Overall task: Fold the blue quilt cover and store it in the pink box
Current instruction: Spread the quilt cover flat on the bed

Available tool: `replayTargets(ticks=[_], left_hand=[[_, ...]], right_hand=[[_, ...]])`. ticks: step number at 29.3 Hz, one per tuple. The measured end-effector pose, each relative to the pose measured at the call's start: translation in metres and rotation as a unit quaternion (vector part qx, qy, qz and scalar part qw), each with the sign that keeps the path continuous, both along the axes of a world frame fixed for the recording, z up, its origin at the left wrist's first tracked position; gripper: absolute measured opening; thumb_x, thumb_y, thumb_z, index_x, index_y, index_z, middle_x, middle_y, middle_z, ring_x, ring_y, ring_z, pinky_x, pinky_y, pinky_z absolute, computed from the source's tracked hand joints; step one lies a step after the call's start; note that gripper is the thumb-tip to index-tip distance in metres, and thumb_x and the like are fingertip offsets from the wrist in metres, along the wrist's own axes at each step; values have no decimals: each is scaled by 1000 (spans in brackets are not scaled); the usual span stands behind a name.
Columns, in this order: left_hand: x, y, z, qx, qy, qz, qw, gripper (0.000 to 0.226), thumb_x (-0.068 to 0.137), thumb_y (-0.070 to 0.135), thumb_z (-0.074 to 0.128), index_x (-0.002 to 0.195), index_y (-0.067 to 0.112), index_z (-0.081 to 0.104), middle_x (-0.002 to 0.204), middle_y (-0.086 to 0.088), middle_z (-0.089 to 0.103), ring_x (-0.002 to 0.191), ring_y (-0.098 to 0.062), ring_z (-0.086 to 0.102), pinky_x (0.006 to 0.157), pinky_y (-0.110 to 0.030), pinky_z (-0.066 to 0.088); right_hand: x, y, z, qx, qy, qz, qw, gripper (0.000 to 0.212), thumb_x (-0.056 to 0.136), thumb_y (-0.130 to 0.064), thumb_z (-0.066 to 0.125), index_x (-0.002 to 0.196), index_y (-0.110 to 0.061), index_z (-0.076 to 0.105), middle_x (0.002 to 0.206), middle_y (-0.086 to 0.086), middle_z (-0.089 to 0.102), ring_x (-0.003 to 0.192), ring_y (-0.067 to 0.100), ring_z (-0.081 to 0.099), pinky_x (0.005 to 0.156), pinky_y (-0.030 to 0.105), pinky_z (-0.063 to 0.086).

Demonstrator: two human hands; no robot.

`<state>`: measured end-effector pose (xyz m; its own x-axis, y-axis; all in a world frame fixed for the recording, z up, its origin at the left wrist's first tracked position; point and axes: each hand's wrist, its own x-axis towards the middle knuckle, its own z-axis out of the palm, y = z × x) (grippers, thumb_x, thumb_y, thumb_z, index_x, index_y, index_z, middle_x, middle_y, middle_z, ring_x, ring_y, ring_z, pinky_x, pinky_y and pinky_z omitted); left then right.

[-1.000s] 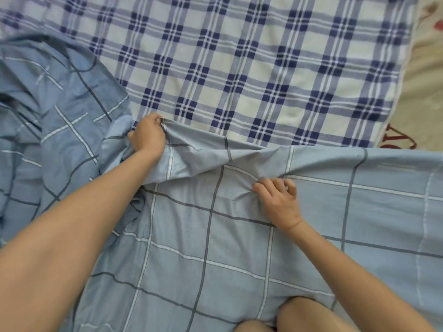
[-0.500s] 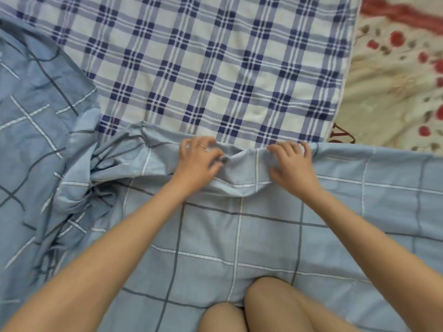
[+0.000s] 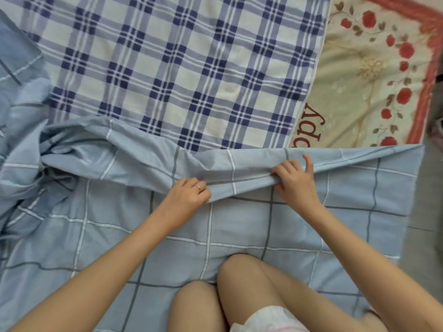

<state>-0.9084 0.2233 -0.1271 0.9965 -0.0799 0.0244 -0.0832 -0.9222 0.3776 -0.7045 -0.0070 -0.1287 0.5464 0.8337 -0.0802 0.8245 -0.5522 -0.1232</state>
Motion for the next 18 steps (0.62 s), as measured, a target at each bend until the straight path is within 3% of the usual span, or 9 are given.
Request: replayTargets(ticks=[3, 6, 8, 10, 14, 16, 18], left_hand=[[-1, -2, 1, -53, 76, 63, 994, 17, 62, 11, 66, 77, 9, 58, 92, -11, 58, 80, -29, 55, 61, -35, 47], [11, -5, 6, -69, 110, 162, 978, 37, 75, 37, 54, 101, 13, 64, 120, -11, 56, 108, -28, 51, 78, -39, 46], [21, -3, 8, -69, 106, 219, 967, 35, 78, 27, 67, 110, 13, 65, 125, -11, 56, 110, -31, 53, 78, -43, 47], [30, 4, 7, -67, 120, 264, 955, 36, 74, 15, 77, 108, 12, 67, 121, -12, 59, 106, -35, 56, 77, -47, 48], [35, 17, 2, -54, 157, 248, 955, 40, 61, 23, 87, 95, 12, 71, 116, -14, 59, 107, -36, 53, 79, -49, 44], [35, 16, 1, -52, 221, 233, 946, 45, 61, 32, 86, 99, 15, 69, 128, -11, 52, 120, -33, 44, 88, -50, 38], [36, 12, -1, -53, 244, 239, 938, 40, 64, 28, 85, 97, 14, 66, 132, -11, 50, 123, -32, 42, 91, -50, 34]], right_hand=[[-4, -17, -3, -6, 30, -1, 1000, 39, 62, -1, 71, 98, -13, 60, 97, 7, 60, 93, 28, 56, 103, 48, 27], [-2, -26, 2, -27, 41, -44, 998, 55, 61, 7, 63, 113, -10, 57, 116, 15, 54, 107, 29, 44, 98, 47, 34], [6, -27, 6, -36, 61, -81, 994, 54, 61, 8, 62, 113, -8, 57, 119, 16, 52, 106, 32, 46, 91, 45, 39], [17, -26, 9, -35, 116, -86, 989, 45, 68, -2, 64, 112, -8, 58, 120, 12, 52, 106, 32, 50, 89, 43, 40], [27, -17, 12, -7, 223, -135, 966, 38, 86, -30, 45, 116, -11, 59, 120, 5, 53, 104, 24, 54, 88, 40, 43], [30, -10, 7, -30, 208, -158, 965, 33, 91, -30, 54, 117, -11, 57, 119, 6, 54, 102, 25, 54, 85, 40, 43], [32, -6, 1, -60, 194, -162, 966, 31, 86, -27, 67, 111, -11, 59, 115, 7, 54, 103, 27, 52, 84, 39, 40]])
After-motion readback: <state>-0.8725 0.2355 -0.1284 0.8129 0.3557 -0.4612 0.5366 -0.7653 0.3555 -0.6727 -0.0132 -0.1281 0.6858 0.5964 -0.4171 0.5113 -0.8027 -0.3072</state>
